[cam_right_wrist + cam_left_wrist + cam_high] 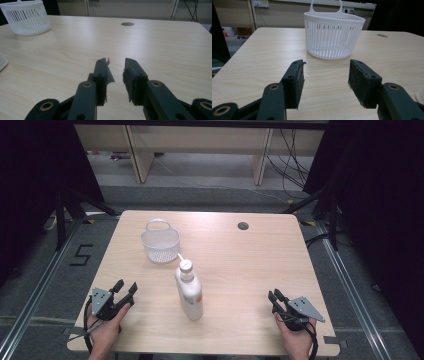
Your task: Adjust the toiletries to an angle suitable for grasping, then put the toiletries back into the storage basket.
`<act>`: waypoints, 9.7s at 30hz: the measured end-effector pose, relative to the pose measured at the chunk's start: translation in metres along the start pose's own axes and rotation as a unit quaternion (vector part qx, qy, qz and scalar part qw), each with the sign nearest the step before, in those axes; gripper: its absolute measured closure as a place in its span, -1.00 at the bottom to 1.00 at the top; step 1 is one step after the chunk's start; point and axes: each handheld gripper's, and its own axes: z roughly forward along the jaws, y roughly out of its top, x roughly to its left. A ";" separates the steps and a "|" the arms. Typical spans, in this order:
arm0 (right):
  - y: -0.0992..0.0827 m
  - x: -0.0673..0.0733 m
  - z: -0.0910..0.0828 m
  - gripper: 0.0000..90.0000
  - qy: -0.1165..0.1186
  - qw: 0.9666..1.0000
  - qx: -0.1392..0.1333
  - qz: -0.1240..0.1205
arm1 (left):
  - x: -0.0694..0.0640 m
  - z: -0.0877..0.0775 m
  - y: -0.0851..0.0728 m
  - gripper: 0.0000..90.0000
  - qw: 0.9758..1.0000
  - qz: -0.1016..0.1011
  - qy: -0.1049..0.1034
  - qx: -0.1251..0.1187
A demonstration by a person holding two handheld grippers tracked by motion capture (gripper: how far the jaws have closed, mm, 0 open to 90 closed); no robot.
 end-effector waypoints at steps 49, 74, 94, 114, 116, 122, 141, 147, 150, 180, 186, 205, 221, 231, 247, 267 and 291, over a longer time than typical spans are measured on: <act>0.000 0.004 0.001 0.89 -0.011 1.000 0.004 -0.023 | -0.141 -0.017 0.028 0.99 0.958 0.062 -0.278 0.022; 0.000 0.005 0.001 0.85 -0.011 1.000 0.001 -0.026 | -0.171 0.018 0.034 0.99 0.959 0.072 -0.273 0.031; 0.000 0.005 0.000 0.45 -0.013 1.000 -0.002 -0.025 | -0.160 -0.018 0.049 0.39 0.967 0.083 -0.239 -0.030; 0.000 0.001 0.000 0.17 -0.019 1.000 0.005 -0.011 | -0.151 -0.036 0.081 -0.19 0.982 0.062 -0.157 -0.084; 0.001 0.000 0.001 0.13 -0.019 1.000 0.011 -0.003 | -0.154 -0.034 0.082 -0.18 0.982 0.063 -0.154 -0.085; 0.001 -0.003 0.003 0.07 -0.022 1.000 0.009 0.015 | -0.170 -0.022 0.086 -0.16 0.983 0.068 -0.145 -0.086; 0.001 0.001 0.003 0.04 -0.040 0.999 0.009 -0.003 | -0.203 0.008 0.099 -0.04 0.986 0.087 -0.099 -0.100; 0.001 0.001 0.003 0.03 -0.032 0.999 0.007 0.000 | -0.209 0.012 0.102 -0.01 0.987 0.091 -0.094 -0.098; 0.001 0.002 0.002 0.03 -0.041 0.999 0.020 -0.001 | -0.211 0.014 0.103 0.00 0.987 0.092 -0.094 -0.094; 0.001 0.001 0.004 0.03 -0.032 0.999 0.007 -0.002 | -0.209 0.022 0.119 0.31 0.989 0.078 -0.108 -0.072; 0.001 0.002 0.002 0.03 -0.033 0.999 0.011 0.001 | -0.208 0.020 0.123 0.31 0.987 0.077 -0.115 -0.079; 0.001 0.002 0.002 0.03 -0.033 0.999 0.017 0.000 | -0.190 0.012 0.140 0.32 0.986 0.081 -0.112 -0.098; 0.002 0.003 0.001 0.03 -0.035 0.999 0.025 0.007 | -0.166 0.006 0.154 0.32 0.986 0.077 -0.093 -0.117; 0.002 0.003 0.001 0.02 -0.033 0.999 0.021 0.005 | -0.152 0.005 0.159 0.32 0.986 0.077 -0.083 -0.123; 0.002 0.002 0.001 0.01 -0.033 0.999 0.015 -0.002 | -0.134 0.004 0.165 0.32 0.986 0.076 -0.067 -0.130; 0.001 0.002 0.002 0.01 -0.035 0.999 0.005 -0.005 | -0.112 0.007 0.176 0.32 0.987 0.073 -0.043 -0.140; 0.001 0.003 0.002 0.01 -0.035 0.999 0.008 -0.007 | -0.095 0.017 0.189 0.32 0.986 0.069 -0.023 -0.151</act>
